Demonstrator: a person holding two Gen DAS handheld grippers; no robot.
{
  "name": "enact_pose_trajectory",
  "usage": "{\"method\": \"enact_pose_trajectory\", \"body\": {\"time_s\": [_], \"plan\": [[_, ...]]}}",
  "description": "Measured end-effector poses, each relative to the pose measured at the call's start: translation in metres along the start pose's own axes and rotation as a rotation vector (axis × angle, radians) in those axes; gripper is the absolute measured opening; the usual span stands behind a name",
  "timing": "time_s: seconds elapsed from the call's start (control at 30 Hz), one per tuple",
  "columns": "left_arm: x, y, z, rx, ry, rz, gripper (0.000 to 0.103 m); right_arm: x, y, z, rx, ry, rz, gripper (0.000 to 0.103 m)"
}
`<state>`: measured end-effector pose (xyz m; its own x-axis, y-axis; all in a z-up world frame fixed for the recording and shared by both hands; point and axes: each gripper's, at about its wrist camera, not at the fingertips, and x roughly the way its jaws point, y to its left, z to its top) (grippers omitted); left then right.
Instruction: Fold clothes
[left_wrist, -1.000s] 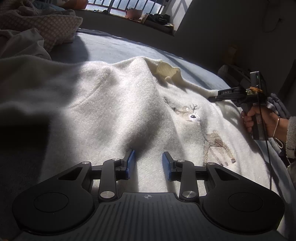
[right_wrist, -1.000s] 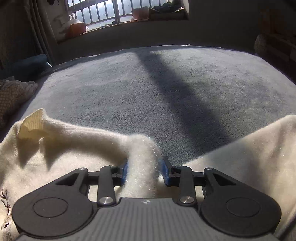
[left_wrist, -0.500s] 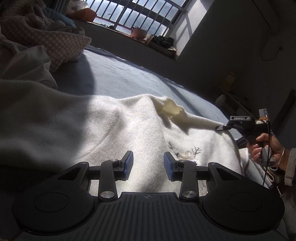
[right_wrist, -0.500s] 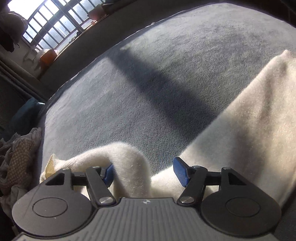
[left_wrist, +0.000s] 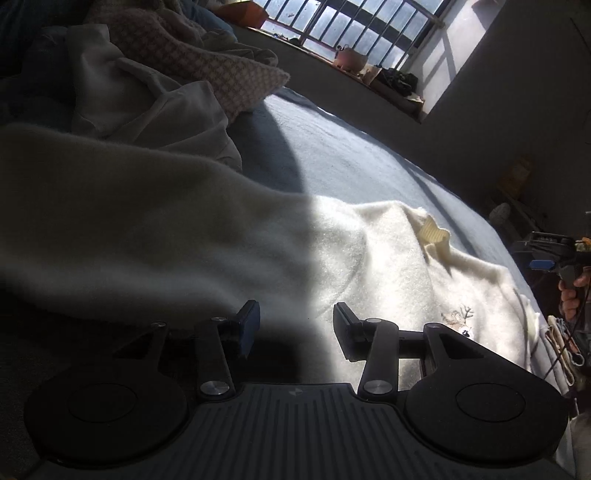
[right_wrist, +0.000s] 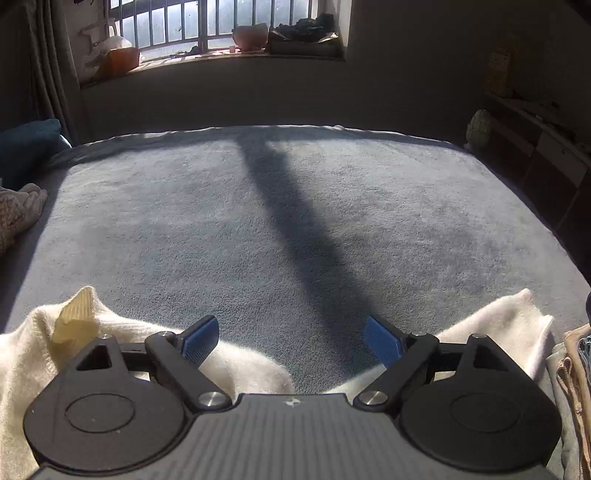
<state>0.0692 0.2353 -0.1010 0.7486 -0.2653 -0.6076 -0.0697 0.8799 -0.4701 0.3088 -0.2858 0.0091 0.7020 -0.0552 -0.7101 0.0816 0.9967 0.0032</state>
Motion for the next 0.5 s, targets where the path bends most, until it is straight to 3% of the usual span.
{"method": "enact_pose_trajectory", "body": {"time_s": [0.13,0.27,0.4,0.43,0.5], "plan": [[-0.009,0.047,-0.015,-0.291,-0.016,0.017,0.051,-0.003,-0.009,-0.006,0.2,-0.038,0.105,0.089],[0.005,0.081,-0.013,-0.557,-0.072,-0.042,0.052,0.001,0.01,-0.023,0.288,0.015,0.268,0.089],[0.02,0.077,-0.006,-0.575,-0.139,-0.011,0.05,0.005,0.043,-0.043,0.225,0.094,0.328,0.088],[0.023,0.072,-0.005,-0.555,-0.157,0.01,0.047,0.005,0.05,-0.048,0.208,0.11,0.34,0.088],[0.028,0.066,-0.004,-0.526,-0.185,0.052,0.015,0.006,0.062,-0.055,0.169,0.138,0.341,0.088]]}}
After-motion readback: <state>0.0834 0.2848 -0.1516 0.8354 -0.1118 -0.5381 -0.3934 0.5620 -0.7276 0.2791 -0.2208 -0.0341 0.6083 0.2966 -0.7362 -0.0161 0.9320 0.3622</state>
